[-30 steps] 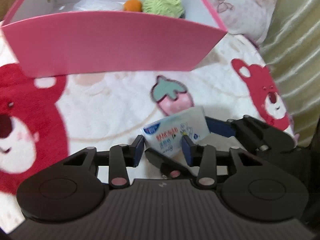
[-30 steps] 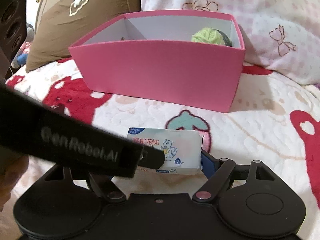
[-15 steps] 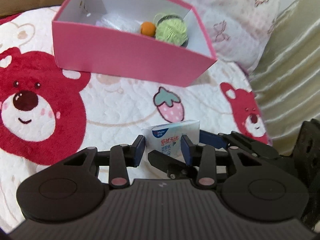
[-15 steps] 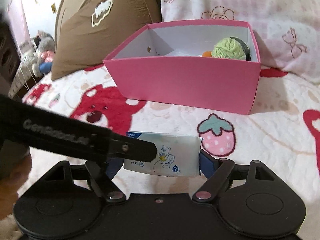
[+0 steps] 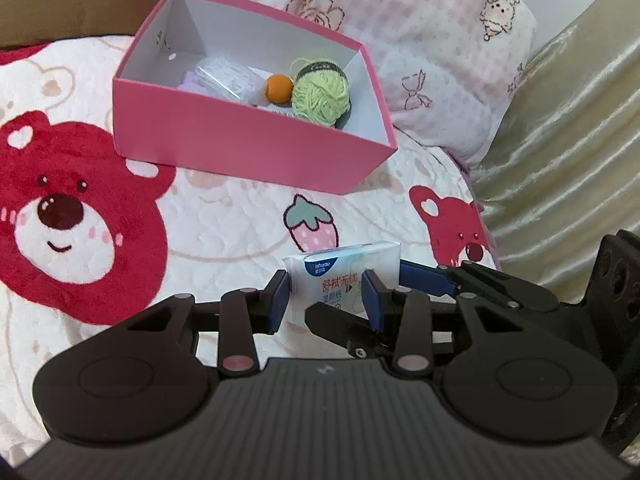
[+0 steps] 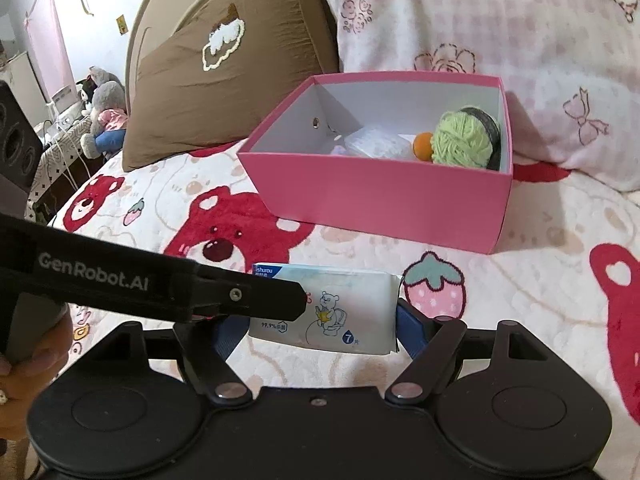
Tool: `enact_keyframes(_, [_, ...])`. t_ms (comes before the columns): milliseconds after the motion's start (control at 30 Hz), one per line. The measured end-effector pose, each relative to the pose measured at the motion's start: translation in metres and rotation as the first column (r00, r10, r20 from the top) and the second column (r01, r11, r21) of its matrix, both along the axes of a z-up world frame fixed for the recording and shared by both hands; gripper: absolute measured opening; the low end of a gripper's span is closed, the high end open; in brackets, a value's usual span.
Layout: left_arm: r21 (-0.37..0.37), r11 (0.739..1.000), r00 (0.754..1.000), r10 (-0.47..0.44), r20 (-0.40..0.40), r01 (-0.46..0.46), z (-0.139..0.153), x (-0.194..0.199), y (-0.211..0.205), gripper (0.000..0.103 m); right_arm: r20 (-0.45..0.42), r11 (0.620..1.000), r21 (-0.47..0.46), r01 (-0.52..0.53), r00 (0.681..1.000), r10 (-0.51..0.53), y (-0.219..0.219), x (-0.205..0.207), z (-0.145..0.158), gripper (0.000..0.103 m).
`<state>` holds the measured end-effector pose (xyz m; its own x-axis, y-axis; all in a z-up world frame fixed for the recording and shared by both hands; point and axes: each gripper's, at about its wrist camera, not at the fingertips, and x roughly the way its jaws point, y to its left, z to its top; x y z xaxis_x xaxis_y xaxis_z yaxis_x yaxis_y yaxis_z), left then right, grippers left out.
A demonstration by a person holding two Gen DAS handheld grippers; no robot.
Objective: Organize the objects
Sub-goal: 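Lift the wipes packet with the right gripper and carry it over the box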
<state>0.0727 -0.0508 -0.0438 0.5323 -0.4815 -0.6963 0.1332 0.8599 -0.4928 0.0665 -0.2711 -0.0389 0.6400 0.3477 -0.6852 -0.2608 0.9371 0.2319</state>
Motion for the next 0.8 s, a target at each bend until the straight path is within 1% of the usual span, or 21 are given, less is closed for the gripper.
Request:
enact_keyframes(67, [-0.008, 1.0, 1.0, 0.026, 0.008, -0.026, 0.006, -0.001, 0.005, 0.037, -0.002, 1.0, 0.006, -0.015, 1.0, 0.015, 0.0, 0.0, 0.008, 0.081])
enact_keyframes(133, [-0.02, 0.998, 0.997, 0.061, 0.048, -0.061, 0.014, -0.006, 0.011, 0.034, 0.007, 0.999, 0.018, -0.032, 0.999, 0.032, 0.002, -0.001, 0.015, 0.081])
enact_keyframes(167, [-0.019, 0.998, 0.996, 0.06, 0.069, -0.059, 0.019, -0.007, 0.014, 0.034, 0.012, 0.999, 0.02, -0.04, 0.999, 0.039, 0.003, -0.001, 0.019, 0.081])
enact_keyframes(333, [-0.032, 0.995, 0.991, 0.093, 0.099, -0.09, 0.033, -0.012, 0.025, 0.034, 0.048, 0.998, 0.002, -0.06, 0.997, 0.06, 0.013, 0.001, 0.034, 0.08])
enact_keyframes(400, [-0.042, 0.994, 0.989, 0.104, 0.106, -0.1, 0.036, -0.013, 0.03, 0.034, 0.06, 0.998, -0.007, -0.066, 0.996, 0.066, 0.016, 0.003, 0.04, 0.075])
enact_keyframes(533, [-0.083, 0.989, 0.983, 0.131, 0.129, -0.121, 0.045, -0.018, 0.041, 0.033, 0.088, 0.998, -0.007, -0.067, 0.994, 0.067, 0.019, 0.004, 0.056, 0.069])
enact_keyframes(700, [-0.07, 0.988, 0.976, 0.15, 0.158, -0.141, 0.064, -0.019, 0.05, 0.033, 0.106, 0.998, -0.014, -0.058, 0.993, 0.059, 0.027, 0.005, 0.07, 0.059])
enact_keyframes(800, [-0.084, 0.985, 0.973, 0.162, 0.166, -0.149, 0.075, -0.014, 0.056, 0.034, 0.12, 0.998, -0.008, -0.061, 0.991, 0.062, 0.029, 0.009, 0.082, 0.056])
